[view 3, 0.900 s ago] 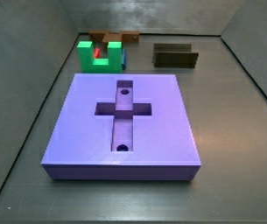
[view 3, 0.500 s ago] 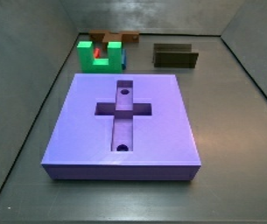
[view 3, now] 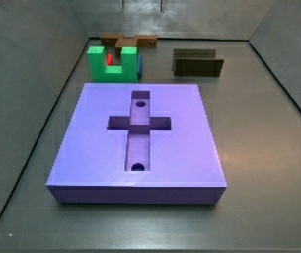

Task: Pick up the green object. Move up. Move to above the board. Insert the green object.
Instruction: Pick up the green object.

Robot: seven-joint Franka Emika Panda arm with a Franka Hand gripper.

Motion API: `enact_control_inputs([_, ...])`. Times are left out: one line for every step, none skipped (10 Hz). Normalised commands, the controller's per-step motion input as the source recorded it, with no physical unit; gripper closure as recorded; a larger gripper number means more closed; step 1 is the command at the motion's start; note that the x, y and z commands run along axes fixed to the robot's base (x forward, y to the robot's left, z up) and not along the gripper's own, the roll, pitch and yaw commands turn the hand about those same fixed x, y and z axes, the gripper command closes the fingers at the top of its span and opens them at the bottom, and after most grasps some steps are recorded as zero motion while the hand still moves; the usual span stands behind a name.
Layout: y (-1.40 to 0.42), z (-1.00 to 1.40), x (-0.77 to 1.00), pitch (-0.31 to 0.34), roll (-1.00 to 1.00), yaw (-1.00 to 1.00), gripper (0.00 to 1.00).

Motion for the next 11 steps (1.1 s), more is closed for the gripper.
enact_control_inputs([-1.00, -0.28, 0.00, -0.003, 0.22, 0.00, 0.00])
enact_control_inputs([-0.98, -0.44, 0.00, -0.006, 0.13, 0.00, 0.00])
enact_control_inputs([-0.75, -0.63, 0.00, -0.016, 0.00, 0.00, 0.00])
enact_control_inputs([-0.57, -0.61, 0.00, -0.024, -0.10, 0.00, 0.00])
enact_control_inputs([-0.34, -0.52, 0.00, -0.043, -0.12, 0.00, 0.00])
enact_control_inputs([-0.08, -0.43, 0.00, -0.076, -0.10, 0.00, 0.00])
enact_control_inputs([0.00, -0.29, -0.15, -0.041, -0.02, 0.00, 0.00])
enact_control_inputs([0.00, -0.25, -0.13, -0.043, -0.03, 0.00, 0.00])
enact_control_inputs([0.00, -0.25, -0.10, -0.053, 0.00, 0.01, 0.00])
enact_control_inputs([0.00, -0.28, -0.12, -0.039, 0.00, 0.00, 0.00])
enact_control_inputs([0.00, -0.27, -0.17, -0.020, 0.00, 0.00, 0.00])
